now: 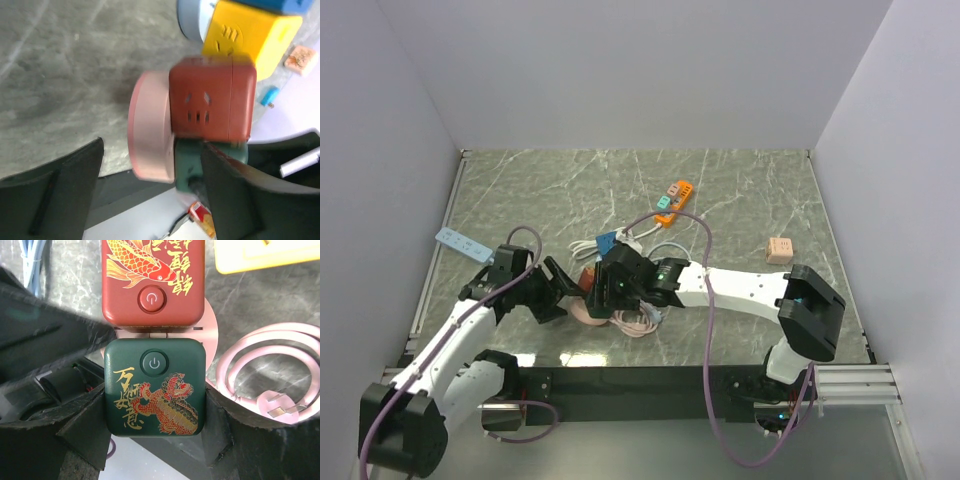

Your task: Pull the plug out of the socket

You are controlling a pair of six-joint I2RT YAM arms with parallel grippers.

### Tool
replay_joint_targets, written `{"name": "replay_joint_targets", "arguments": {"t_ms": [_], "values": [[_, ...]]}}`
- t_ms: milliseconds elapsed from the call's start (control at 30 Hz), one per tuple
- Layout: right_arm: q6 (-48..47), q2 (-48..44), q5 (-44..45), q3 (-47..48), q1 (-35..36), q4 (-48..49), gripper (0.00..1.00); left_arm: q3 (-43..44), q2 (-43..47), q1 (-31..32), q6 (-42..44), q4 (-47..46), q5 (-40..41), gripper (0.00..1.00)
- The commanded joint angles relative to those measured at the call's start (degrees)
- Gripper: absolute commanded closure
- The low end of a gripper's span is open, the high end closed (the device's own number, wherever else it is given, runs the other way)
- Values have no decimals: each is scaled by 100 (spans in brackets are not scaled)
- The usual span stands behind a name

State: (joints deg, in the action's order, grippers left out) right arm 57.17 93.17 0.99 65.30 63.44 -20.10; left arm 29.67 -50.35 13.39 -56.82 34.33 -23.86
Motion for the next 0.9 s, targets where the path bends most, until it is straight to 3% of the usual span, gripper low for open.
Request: {"name": "replay_joint_targets", "arguments": {"t_ms": [0, 100, 200, 367, 433, 500, 533, 567, 600, 667, 867], "values": [[207, -184, 226, 396, 98, 849, 100, 311, -221, 41, -22, -400, 276, 26], [216, -290, 226, 326, 98, 1024, 100, 303, -388, 41, 48, -435, 303, 39], [234, -325, 182, 255, 98, 1122, 100, 241, -327, 41, 22, -514, 277, 63], [234, -176, -291, 185, 98, 1464, 100, 223, -107, 41, -128, -646, 153, 68], [181, 8, -459, 368, 98, 1404, 100, 250, -63, 41, -58, -638, 179, 79], [76, 175, -643, 501, 98, 1246, 87, 363, -72, 41, 65, -515, 241, 87], [49, 228, -688, 632, 98, 1175, 76, 451, -89, 41, 213, -454, 302, 98], [-29, 263, -714, 677, 98, 1096, 52, 495, -115, 41, 285, -410, 320, 99], [-56, 333, -749, 703, 98, 991, 45, 522, -133, 41, 372, -313, 329, 99], [-126, 369, -829, 721, 90, 929, 34, 575, -90, 41, 548, -278, 329, 99], [-284, 518, -1031, 844, 46, 850, 24, 566, 69, 41, 733, -242, 162, 99]]}}
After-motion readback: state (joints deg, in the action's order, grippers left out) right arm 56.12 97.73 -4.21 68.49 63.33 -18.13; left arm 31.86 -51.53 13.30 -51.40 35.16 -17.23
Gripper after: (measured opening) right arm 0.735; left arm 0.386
